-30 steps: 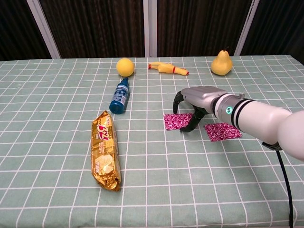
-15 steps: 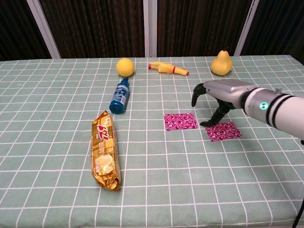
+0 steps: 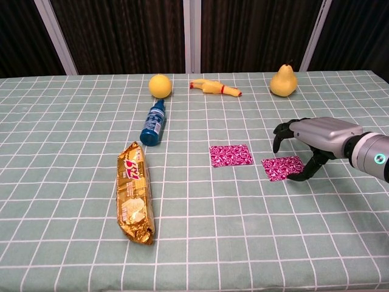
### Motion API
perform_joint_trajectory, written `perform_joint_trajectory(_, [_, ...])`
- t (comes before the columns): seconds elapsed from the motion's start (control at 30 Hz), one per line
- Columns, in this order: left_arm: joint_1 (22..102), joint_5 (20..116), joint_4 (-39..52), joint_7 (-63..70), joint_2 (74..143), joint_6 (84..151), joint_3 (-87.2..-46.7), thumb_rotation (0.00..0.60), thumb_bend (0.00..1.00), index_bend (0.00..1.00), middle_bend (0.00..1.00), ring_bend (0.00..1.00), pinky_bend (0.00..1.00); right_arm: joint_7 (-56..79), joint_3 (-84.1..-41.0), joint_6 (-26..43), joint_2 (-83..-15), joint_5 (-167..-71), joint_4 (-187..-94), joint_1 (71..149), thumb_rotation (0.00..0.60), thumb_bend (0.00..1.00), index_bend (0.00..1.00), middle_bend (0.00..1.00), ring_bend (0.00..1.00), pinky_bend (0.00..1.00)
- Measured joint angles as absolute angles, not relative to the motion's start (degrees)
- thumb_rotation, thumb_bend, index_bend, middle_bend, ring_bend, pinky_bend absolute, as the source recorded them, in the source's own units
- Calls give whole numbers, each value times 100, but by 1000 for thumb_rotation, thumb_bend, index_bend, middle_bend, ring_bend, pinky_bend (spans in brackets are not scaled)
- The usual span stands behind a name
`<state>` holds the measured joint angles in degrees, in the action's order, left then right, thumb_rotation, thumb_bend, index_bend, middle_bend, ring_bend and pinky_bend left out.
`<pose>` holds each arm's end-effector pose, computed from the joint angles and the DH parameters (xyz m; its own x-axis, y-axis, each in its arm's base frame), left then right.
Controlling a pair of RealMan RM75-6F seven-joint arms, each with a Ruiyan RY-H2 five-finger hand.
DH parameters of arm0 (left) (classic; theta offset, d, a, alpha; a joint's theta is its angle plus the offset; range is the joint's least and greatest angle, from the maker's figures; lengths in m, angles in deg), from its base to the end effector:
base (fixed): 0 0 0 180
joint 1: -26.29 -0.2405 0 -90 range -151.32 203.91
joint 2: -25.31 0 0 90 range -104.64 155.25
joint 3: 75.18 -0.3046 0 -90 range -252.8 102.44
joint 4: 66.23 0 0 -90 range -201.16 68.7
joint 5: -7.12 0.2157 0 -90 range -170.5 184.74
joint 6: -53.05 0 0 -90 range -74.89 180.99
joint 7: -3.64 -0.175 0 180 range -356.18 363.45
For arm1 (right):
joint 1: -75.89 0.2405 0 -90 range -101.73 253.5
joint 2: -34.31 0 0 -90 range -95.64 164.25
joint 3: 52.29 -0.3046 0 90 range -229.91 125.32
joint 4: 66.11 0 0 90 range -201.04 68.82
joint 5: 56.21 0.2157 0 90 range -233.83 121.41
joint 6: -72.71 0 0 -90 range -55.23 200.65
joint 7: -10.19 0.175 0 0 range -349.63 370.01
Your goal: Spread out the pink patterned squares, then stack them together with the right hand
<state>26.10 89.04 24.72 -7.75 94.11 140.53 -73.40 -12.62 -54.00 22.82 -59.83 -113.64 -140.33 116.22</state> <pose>-0.3830 0.1787 0.1547 0.5172 0.0416 0.8548 0.8445 0.1376 -0.5176 -0.2574 -0.3780 -0.0852 0.5582 -0.4295 0.7099 -0.8295 -0.3087 0.4655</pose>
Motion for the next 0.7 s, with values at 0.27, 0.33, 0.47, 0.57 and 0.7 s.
perform_joint_trajectory(0.27, [2605, 8906, 2475, -777, 9406, 14047, -7348, 600, 11, 205, 156, 88, 98, -1203, -5423, 2367, -6019, -11481, -13938, 11552, 515, 158, 294, 75, 0, 0])
perform_joint_trajectory(0.33, [2609, 8906, 2473, -778, 9410, 14042, -7346, 600, 11, 205, 156, 88, 99, -1214, -5435, 2377, -6019, -11483, -13925, 11546, 512, 158, 294, 76, 0, 0])
perform_joint_trajectory(0.47, [2613, 8893, 2472, -784, 9414, 14033, -7340, 600, 11, 205, 156, 88, 98, -1253, -5465, 2433, -6069, -11474, -13848, 11559, 513, 160, 293, 76, 0, 0])
perform_joint_trajectory(0.57, [2601, 8882, 2472, -774, 9413, 14038, -7343, 600, 11, 205, 156, 88, 99, -1293, -5486, 2477, -6122, -11461, -13789, 11573, 517, 159, 293, 76, 0, 0])
perform_joint_trajectory(0.7, [2596, 8868, 2461, -763, 9415, 14028, -7347, 600, 10, 205, 156, 88, 99, -1339, -5487, 2491, -6159, -11455, -13752, 11554, 514, 159, 293, 76, 0, 0])
